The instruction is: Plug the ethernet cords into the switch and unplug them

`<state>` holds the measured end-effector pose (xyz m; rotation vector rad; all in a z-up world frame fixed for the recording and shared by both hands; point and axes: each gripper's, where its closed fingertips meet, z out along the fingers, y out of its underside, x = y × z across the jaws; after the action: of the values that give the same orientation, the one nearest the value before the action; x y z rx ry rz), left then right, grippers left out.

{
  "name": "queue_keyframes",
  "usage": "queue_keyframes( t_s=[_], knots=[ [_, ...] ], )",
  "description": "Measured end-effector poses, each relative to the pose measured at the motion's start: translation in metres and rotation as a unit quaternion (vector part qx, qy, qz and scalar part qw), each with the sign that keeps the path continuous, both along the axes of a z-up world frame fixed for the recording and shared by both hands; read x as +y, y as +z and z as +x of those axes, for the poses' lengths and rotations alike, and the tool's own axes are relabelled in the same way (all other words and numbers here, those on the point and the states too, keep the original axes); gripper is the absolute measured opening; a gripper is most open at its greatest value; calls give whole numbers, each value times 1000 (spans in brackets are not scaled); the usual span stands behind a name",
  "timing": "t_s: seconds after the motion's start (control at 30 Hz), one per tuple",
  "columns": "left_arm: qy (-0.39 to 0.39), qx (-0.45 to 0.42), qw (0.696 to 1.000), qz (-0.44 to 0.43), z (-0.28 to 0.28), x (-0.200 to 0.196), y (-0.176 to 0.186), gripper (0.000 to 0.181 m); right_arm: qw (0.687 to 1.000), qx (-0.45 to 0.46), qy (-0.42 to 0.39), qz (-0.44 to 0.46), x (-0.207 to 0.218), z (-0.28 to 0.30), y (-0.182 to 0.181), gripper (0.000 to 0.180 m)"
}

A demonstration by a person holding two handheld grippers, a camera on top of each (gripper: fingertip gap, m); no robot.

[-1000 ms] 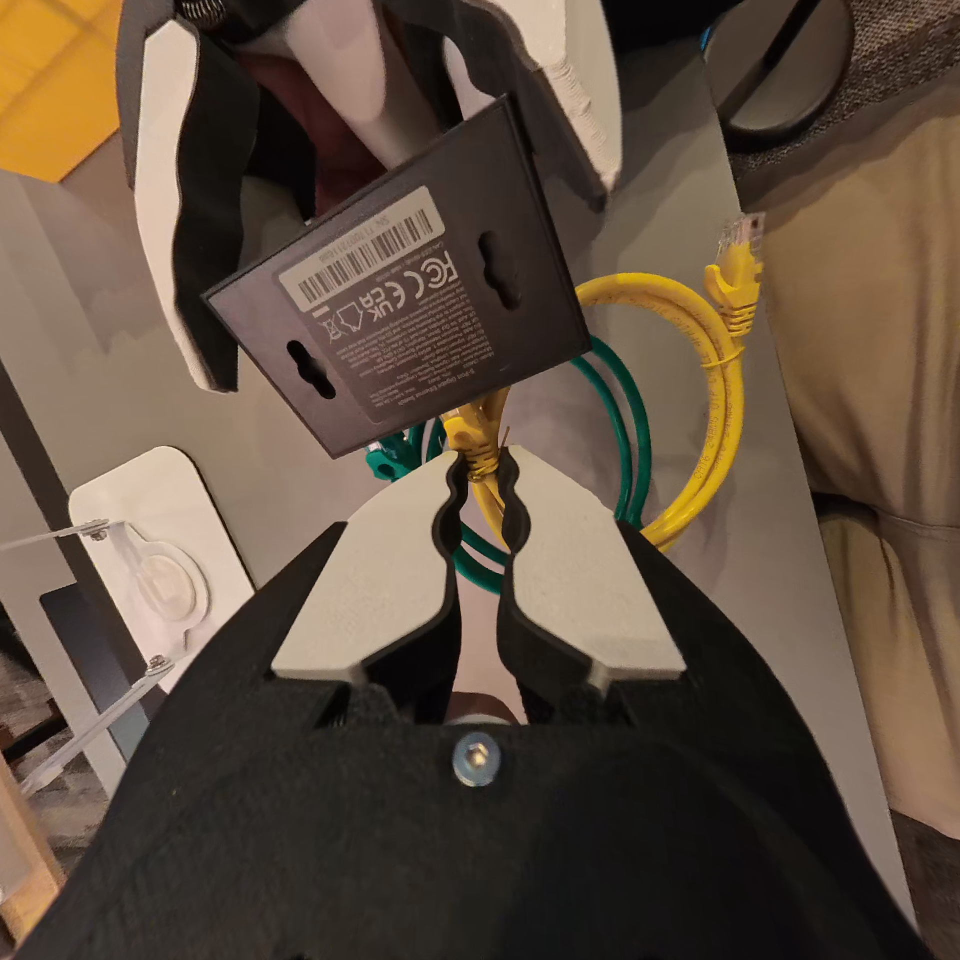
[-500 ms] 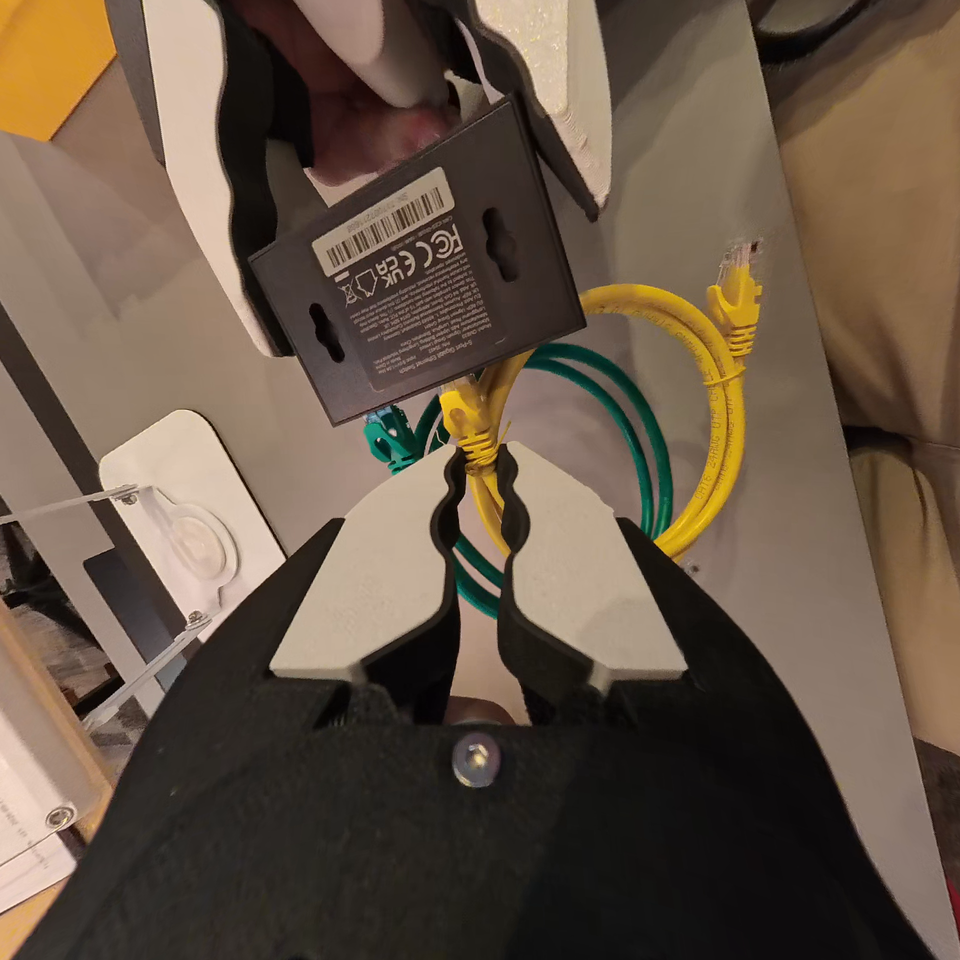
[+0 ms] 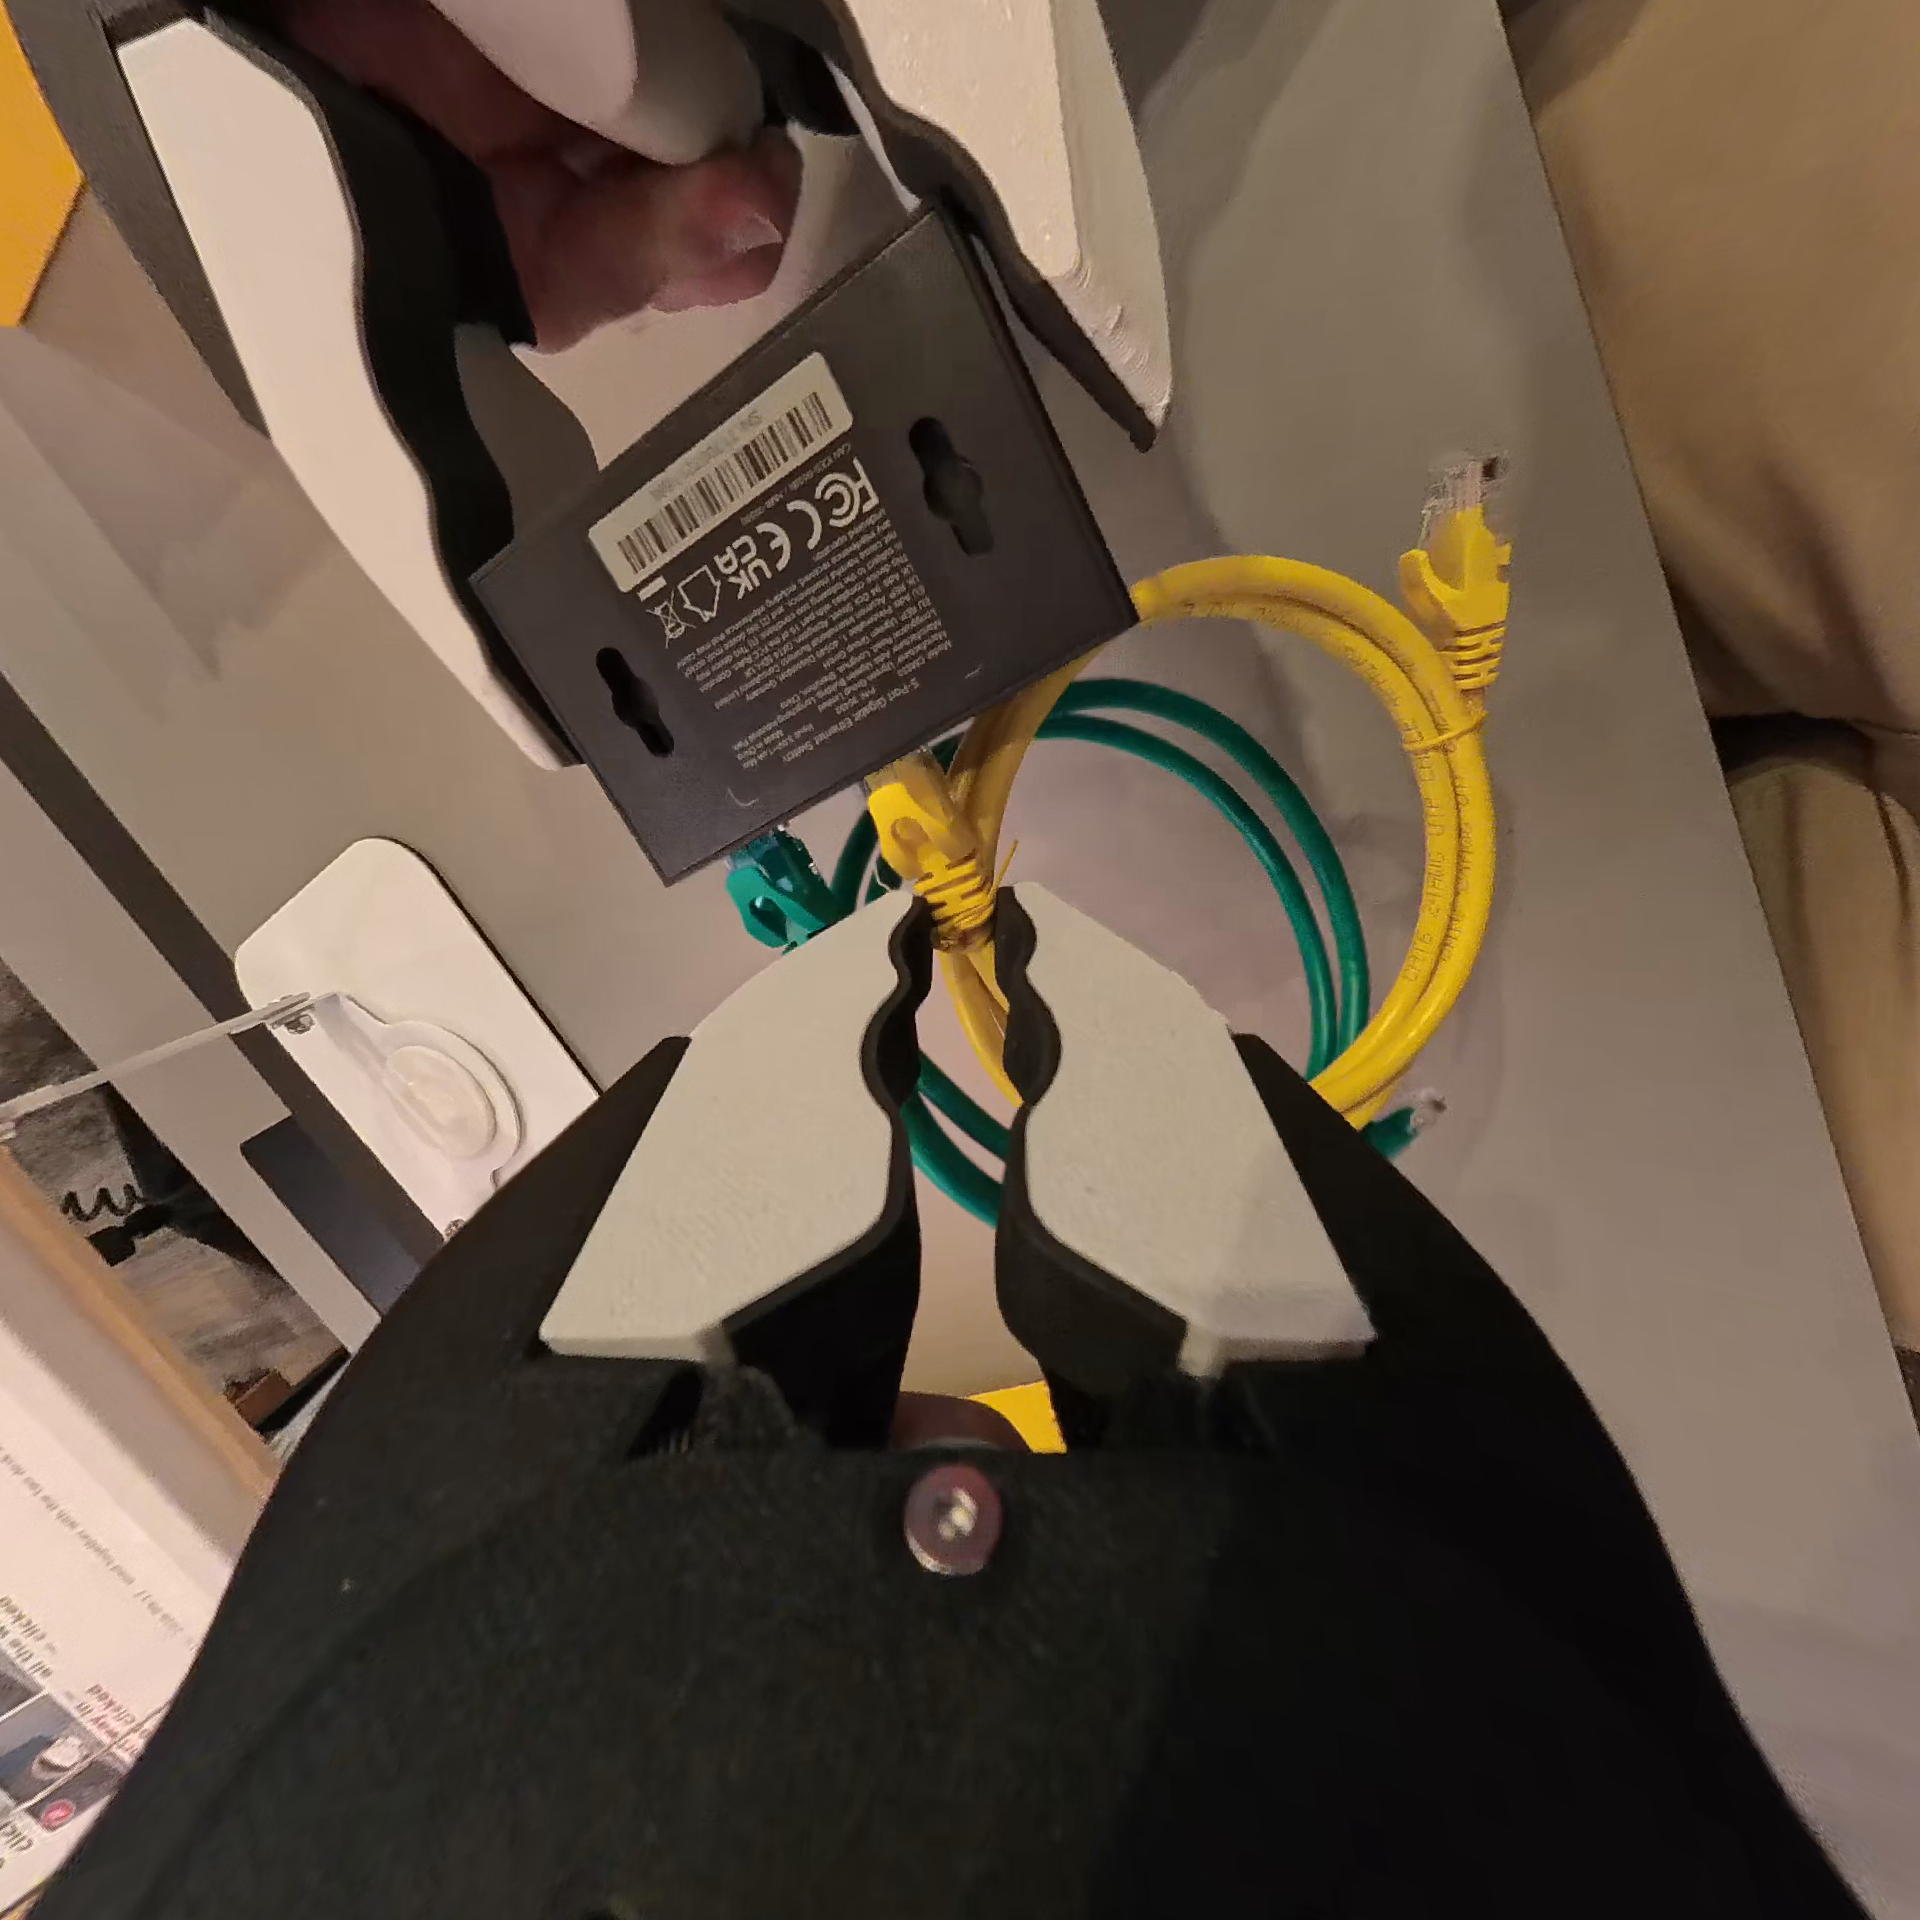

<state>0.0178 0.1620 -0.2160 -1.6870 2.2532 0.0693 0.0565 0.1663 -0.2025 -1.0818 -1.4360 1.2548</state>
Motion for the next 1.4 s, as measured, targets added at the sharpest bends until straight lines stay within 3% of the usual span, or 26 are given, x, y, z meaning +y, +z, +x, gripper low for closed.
queue_keyframes(
  t_s=[0.2,0.33,0.63,0.77,0.93,1.03,1.13,1.4],
  knots=[
    [-1,7,1000,11,-6,0,-5,12,1000,8,-3,-4,-1,-5,1,101],
    [17,-35,999,7,-6,2,-6,12,999,34,-3,-33,1,-7,8,101],
    [130,-137,978,88,-32,13,17,47,996,48,-7,-72,7,-5,6,100],
    [213,-198,947,133,-80,18,41,49,994,64,-9,-85,10,-1,9,100],
    [338,-163,907,190,-210,39,45,34,994,63,-14,-88,13,1,7,100],
    [415,-170,883,140,-272,48,27,30,994,58,-17,-88,14,0,4,100],
    [425,-127,885,142,-311,63,0,24,994,58,-16,-93,16,-1,3,100],
    [396,-53,907,137,-326,116,-65,25,993,53,-18,-103,19,-1,-2,100]
  ],
)
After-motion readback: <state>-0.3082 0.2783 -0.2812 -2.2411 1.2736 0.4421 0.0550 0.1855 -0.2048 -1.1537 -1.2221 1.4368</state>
